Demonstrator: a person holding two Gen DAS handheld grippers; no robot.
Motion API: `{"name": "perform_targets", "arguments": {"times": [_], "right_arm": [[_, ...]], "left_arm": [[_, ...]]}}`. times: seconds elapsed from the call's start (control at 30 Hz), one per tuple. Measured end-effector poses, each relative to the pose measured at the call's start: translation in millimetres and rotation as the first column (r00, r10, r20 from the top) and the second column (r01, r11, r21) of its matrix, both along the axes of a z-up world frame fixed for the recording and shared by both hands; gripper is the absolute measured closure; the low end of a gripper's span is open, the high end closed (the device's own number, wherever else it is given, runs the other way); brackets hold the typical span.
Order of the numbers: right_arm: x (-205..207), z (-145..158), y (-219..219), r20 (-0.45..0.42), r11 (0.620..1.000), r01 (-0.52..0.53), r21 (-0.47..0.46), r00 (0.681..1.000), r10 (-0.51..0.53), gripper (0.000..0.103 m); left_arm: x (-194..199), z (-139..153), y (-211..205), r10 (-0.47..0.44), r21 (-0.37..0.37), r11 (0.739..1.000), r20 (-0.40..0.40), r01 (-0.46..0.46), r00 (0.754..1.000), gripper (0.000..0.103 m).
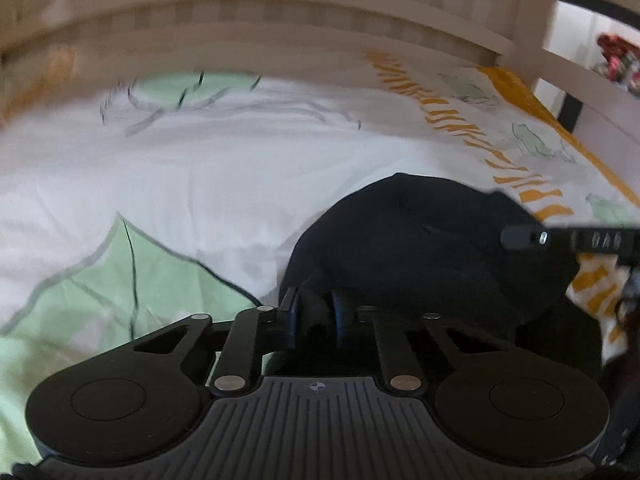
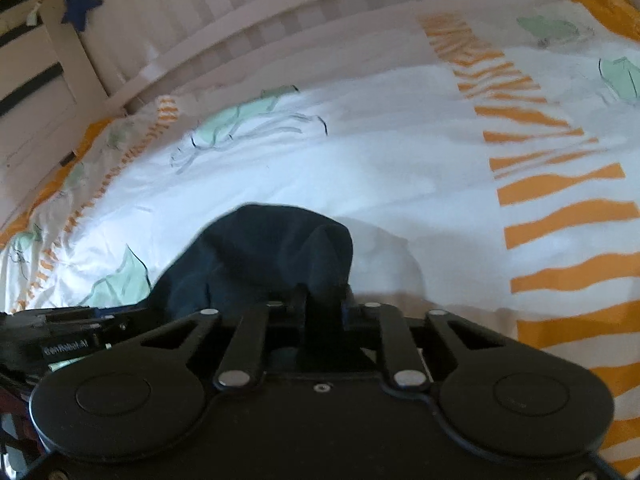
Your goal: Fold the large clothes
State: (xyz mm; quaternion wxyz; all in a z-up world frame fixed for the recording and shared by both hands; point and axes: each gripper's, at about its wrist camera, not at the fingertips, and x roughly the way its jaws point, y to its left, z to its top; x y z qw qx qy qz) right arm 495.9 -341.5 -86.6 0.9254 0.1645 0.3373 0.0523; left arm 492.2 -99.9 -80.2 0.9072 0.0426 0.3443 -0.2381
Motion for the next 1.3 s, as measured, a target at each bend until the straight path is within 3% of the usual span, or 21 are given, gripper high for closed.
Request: {"name": "perform_targets", "arguments": {"times": [0.23, 0.4, 0.57, 0.7, 0.87, 0.9, 0.93, 0.97, 1.0, 1.03, 1.17, 1.3], "right_arm": [[-45, 39, 14, 0.164, 0.996, -0.06, -0.07, 0.984, 0.071, 0.086], [-93, 68, 38, 0.257, 0.97, -0.137, -0.199, 0.948, 0.187, 0.089], [-147, 89, 56, 0.327, 0.952, -0.177, -0.249, 0.91, 0.255, 0.09], [-189, 91, 72, 0.315, 0.922, -0.226, -0.315, 0.891, 0.326, 0.09], [-219, 74, 76, 0.208, 0.927, -0.246, -0.282, 0.928, 0.309, 0.087], [-222, 71, 75, 0.186, 0.931, -0.235, -0.278, 0.938, 0.292, 0.077], [-224, 68, 75, 0.16, 0.932, -0.224, -0.283, 0.948, 0.277, 0.058], [-224, 68, 75, 0.152, 0.931, -0.212, -0.296, 0.952, 0.265, 0.048], [-226, 69, 76, 0.157, 0.929, -0.194, -0.315, 0.955, 0.252, 0.032], [-227, 73, 78, 0.174, 0.925, -0.177, -0.335, 0.954, 0.245, 0.025], [-206, 94, 92, 0.197, 0.916, -0.175, -0.362, 0.946, 0.258, 0.026], [-177, 95, 118, 0.185, 0.879, -0.206, -0.43, 0.933, 0.31, 0.024]], "left_arm": [[-45, 21, 10, -0.014, -0.02, 1.0, 0.089, 0.015, 0.996, 0.088], [-76, 39, 29, -0.016, -0.071, 0.997, 0.069, 0.021, 0.998, 0.084], [-111, 54, 54, -0.015, -0.13, 0.991, 0.048, 0.021, 0.999, 0.082], [-143, 58, 74, -0.016, -0.178, 0.984, 0.022, 0.02, 1.0, 0.081], [-181, 56, 85, -0.039, -0.196, 0.98, -0.005, 0.037, 0.999, 0.079], [-188, 55, 85, -0.049, -0.195, 0.98, -0.006, 0.047, 0.999, 0.077], [-194, 55, 85, -0.058, -0.194, 0.979, -0.008, 0.055, 0.998, 0.076], [-198, 53, 84, -0.071, -0.193, 0.979, -0.014, 0.066, 0.997, 0.075], [-200, 52, 82, -0.08, -0.192, 0.979, -0.022, 0.075, 0.997, 0.074], [-202, 50, 80, -0.086, -0.193, 0.978, -0.028, 0.079, 0.996, 0.074], [-203, 38, 70, -0.11, -0.227, 0.97, -0.083, 0.089, 0.99, 0.068], [-197, 23, 61, -0.132, -0.256, 0.962, -0.151, 0.09, 0.98, 0.059]]}}
